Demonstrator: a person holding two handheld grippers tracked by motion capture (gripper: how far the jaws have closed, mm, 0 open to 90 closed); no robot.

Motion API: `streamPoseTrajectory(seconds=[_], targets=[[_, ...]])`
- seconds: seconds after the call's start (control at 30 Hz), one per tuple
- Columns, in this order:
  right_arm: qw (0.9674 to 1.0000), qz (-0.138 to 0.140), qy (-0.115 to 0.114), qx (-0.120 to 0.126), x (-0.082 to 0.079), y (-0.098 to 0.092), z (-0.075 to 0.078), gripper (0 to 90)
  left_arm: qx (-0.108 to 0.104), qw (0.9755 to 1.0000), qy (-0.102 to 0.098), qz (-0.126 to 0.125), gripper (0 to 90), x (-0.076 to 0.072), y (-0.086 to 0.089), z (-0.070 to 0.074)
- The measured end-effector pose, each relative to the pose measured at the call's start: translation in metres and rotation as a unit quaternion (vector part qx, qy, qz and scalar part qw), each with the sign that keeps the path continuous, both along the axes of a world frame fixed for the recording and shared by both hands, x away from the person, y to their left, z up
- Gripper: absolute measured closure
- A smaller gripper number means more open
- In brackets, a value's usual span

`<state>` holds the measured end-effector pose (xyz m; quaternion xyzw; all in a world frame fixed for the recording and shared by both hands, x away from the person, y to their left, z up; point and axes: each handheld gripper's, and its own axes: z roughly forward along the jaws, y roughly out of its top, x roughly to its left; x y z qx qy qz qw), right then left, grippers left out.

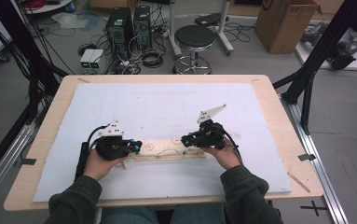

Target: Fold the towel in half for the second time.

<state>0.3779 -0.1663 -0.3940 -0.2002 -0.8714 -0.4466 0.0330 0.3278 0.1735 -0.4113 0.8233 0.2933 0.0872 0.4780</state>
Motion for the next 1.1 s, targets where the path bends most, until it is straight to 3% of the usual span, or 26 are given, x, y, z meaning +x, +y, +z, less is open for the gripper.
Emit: streamPoseTrajectory(seconds=[0.23,0.43,0.57,0.77,1.1], targets=[[0.9994,0.02,0.021,-0.019,0.006,0.025,-0.016,81.9,0.017,0.9996,0.018,-0.01,86.8,0.009,-0.013,-0.013],[0.9972,0.034,0.024,-0.063,0.005,0.036,-0.028,82.2,0.058,0.9978,0.03,-0.01,86.8,0.01,-0.016,-0.02],[0.9965,0.032,0.025,-0.073,0.001,0.032,-0.034,82.3,0.064,0.9971,0.04,-0.007,86.7,0.008,-0.009,-0.025],[0.9965,0.021,0.027,-0.076,-0.003,0.019,-0.036,81.3,0.081,0.9962,0.032,-0.008,85.6,0.003,0.001,-0.023],[0.996,0.01,0.009,-0.089,-0.01,-0.006,-0.033,77.1,0.098,0.9949,0.022,-0.002,79.7,-0.003,0.016,-0.021]])
